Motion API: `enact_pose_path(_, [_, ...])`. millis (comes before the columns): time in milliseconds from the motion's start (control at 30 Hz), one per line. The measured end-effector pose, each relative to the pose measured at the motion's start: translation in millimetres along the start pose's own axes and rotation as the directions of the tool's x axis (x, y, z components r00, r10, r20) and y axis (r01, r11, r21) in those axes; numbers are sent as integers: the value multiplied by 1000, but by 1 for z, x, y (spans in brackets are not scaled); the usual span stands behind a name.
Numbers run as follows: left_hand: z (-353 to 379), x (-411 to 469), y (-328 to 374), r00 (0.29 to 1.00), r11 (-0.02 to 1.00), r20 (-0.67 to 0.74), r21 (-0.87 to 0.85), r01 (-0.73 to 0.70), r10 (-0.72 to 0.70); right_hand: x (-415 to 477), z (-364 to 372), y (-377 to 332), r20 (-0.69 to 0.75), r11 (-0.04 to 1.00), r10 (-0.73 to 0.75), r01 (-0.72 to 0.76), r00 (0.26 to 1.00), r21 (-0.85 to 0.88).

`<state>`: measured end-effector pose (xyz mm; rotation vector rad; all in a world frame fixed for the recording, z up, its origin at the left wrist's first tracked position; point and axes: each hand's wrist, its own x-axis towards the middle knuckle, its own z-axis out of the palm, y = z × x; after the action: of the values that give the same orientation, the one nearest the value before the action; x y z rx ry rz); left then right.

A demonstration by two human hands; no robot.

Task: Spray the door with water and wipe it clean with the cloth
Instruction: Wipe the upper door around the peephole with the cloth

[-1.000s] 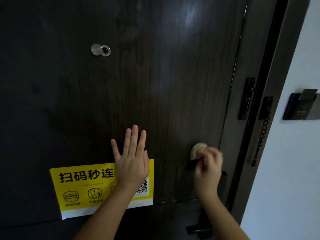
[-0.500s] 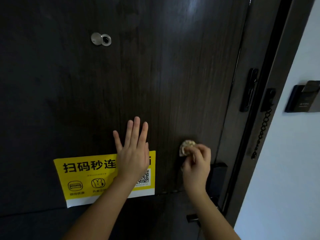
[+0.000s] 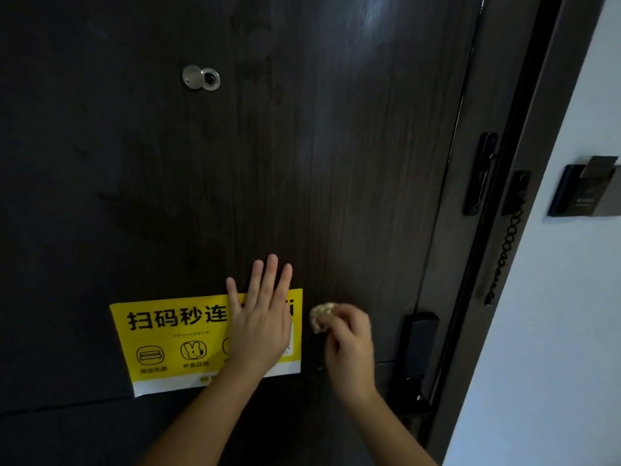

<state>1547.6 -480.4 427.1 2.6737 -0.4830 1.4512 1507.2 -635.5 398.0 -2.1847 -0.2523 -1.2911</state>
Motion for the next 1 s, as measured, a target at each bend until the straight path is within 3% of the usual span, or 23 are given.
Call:
enact_pose_path(67, [3,1,-1,1000,1000,-18,-2,-4,4,7,-17,27,-75,991,137,-137,988,4])
enact_pose_path(167, [6,1,-2,999,1000,-35,-6,-4,4,39,-34,38,-259,937,350,-340,900,85])
enact_pose_path(333, [6,0,-2,999,1000,-51,-11,-14,14,-3,-24,29,-83,918,391,-382,917,107])
enact_pose_path(433, [5,1,-2,999,1000,-47,5,-20,20,20,-41,46,-198,861,508,-492,838,126])
enact_pose_path(500, [6,1,-2,999,1000,-44,8,-20,21,30,-46,44,-243,873,488,-478,839,100])
enact_pose_path(633, [5,0,-1,999,1000,-34,0,-20,20,14,-44,37,-183,938,331,-344,926,-42])
enact_pose_path(800, [-1,0,1,1000,1000,-30,-9,-8,7,41,-56,44,-296,921,371,-388,880,0])
enact_pose_path(933, [8,-28,4,996,996,43,6,-85,84,-24,-19,28,-24,920,390,-391,920,-30])
enact_pose_path(1000, [16,-50,0,987,991,93,23,-133,130,-30,-14,30,18,915,403,-403,915,-3])
